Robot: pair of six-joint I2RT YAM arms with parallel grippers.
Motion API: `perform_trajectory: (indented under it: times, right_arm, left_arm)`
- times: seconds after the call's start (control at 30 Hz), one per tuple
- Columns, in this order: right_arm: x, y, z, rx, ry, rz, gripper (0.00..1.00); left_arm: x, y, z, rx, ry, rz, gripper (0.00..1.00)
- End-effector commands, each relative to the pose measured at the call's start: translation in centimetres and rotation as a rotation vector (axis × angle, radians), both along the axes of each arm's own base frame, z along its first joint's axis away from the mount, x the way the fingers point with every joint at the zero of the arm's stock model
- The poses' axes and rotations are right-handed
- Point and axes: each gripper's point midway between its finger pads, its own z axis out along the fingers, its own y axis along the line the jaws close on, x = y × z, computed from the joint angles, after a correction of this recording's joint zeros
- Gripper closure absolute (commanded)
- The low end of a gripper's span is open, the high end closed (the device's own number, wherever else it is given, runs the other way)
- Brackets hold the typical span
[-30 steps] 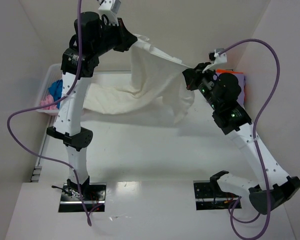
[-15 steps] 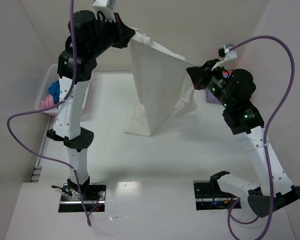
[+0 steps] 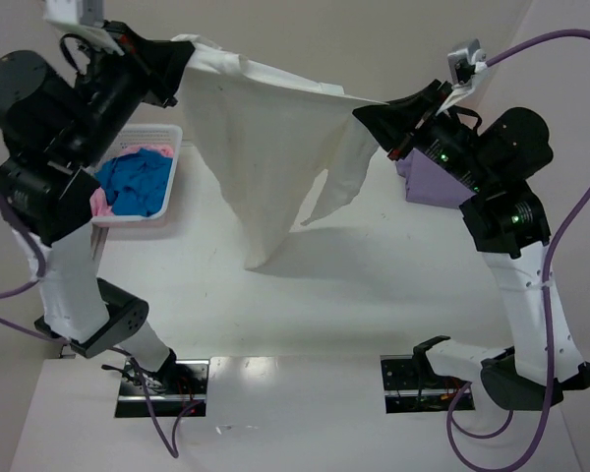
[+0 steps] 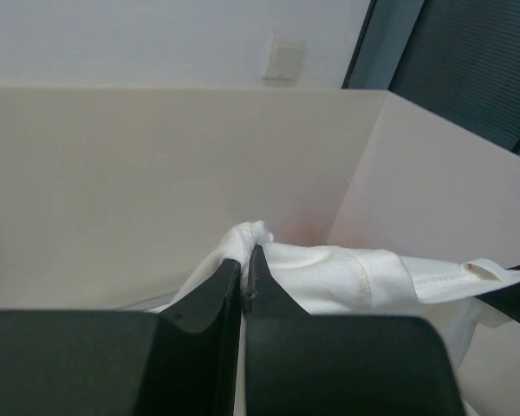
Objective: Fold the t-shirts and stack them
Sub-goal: Move the tshirt to the center of the board
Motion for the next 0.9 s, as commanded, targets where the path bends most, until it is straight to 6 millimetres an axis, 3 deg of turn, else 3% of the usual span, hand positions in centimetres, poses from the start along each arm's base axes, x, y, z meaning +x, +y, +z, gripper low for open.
perform_trajectory:
  times: [0.0, 0.03, 0.13, 0.17, 0.2, 0.23, 0.27, 0.33, 0.4, 0.43, 0.47, 0.53, 0.63, 0.67, 0.77, 0.8, 0.87]
  right_arm:
    - [-4.8, -2.7, 6.1, 0.109, -0.122, -0.015, 1.00]
    - [-5.5, -2.7, 6.3, 0.107, -0.133, -0.003, 1.00]
    - [-4.4, -4.6, 5.4, 0.123, -0.083, -0.134, 1.00]
    - [-3.4, -4.7, 3.3, 0.106, -0.015, -0.162, 1.00]
    - [-2.9, -5.1, 2.3, 0.104, 0.016, -0.194, 1.00]
    - [-1.4, -5.0, -0.3, 0.080, 0.086, -0.217, 1.00]
    - [-1.1, -5.2, -1.7, 0.069, 0.121, -0.232, 1.00]
    - [1.0, -6.0, -6.8, 0.036, 0.267, -0.323, 1.00]
    - [3.4, -7.7, -13.6, 0.000, 0.440, -0.461, 1.00]
    - [3.6, -8.1, -13.6, 0.003, 0.440, -0.474, 1.00]
    - [4.2, -8.8, -17.2, -0.002, 0.526, -0.511, 1.00]
    - [5.0, -9.9, -20.5, -0.001, 0.600, -0.569, 1.00]
    - [5.3, -10.9, -23.8, -0.019, 0.669, -0.611, 1.00]
    - [5.0, -11.2, -25.9, -0.044, 0.721, -0.625, 1.00]
    - [5.2, -13.9, -29.8, -0.071, 0.826, -0.717, 1.00]
    - [5.0, -14.4, -31.3, -0.085, 0.870, -0.736, 1.00]
    - [4.9, -15.9, -32.3, -0.085, 0.897, -0.789, 1.00]
  left_arm:
    - [-5.0, 12.7, 6.4, -0.131, -0.215, 0.518, 1.00]
    - [-5.5, 13.3, 6.8, -0.130, -0.229, 0.542, 1.00]
    - [-2.1, 13.0, 5.9, -0.104, -0.199, 0.597, 1.00]
    - [0.3, 12.2, 4.9, -0.069, -0.171, 0.602, 1.00]
    - [1.5, 12.0, 4.4, -0.064, -0.156, 0.614, 1.00]
    - [2.3, 11.8, 4.4, -0.067, -0.160, 0.614, 1.00]
    - [3.7, 11.3, 3.6, -0.051, -0.137, 0.614, 1.00]
    - [11.2, 8.0, -1.6, 0.022, -0.015, 0.572, 1.00]
    - [14.5, 5.8, -3.9, 0.030, 0.018, 0.504, 1.00]
    - [15.9, 4.9, -5.2, 0.042, 0.043, 0.485, 1.00]
    - [18.0, 3.4, -7.1, 0.056, 0.069, 0.441, 1.00]
    - [22.0, 0.8, -11.7, 0.103, 0.142, 0.373, 1.00]
    - [24.3, -1.5, -15.0, 0.129, 0.189, 0.317, 1.00]
    - [24.8, -2.8, -15.9, 0.138, 0.198, 0.292, 1.00]
    - [27.8, -5.6, -21.6, 0.189, 0.275, 0.233, 1.00]
    - [28.6, -7.4, -23.6, 0.187, 0.301, 0.182, 1.00]
    - [29.6, -8.2, -25.5, 0.199, 0.321, 0.162, 1.00]
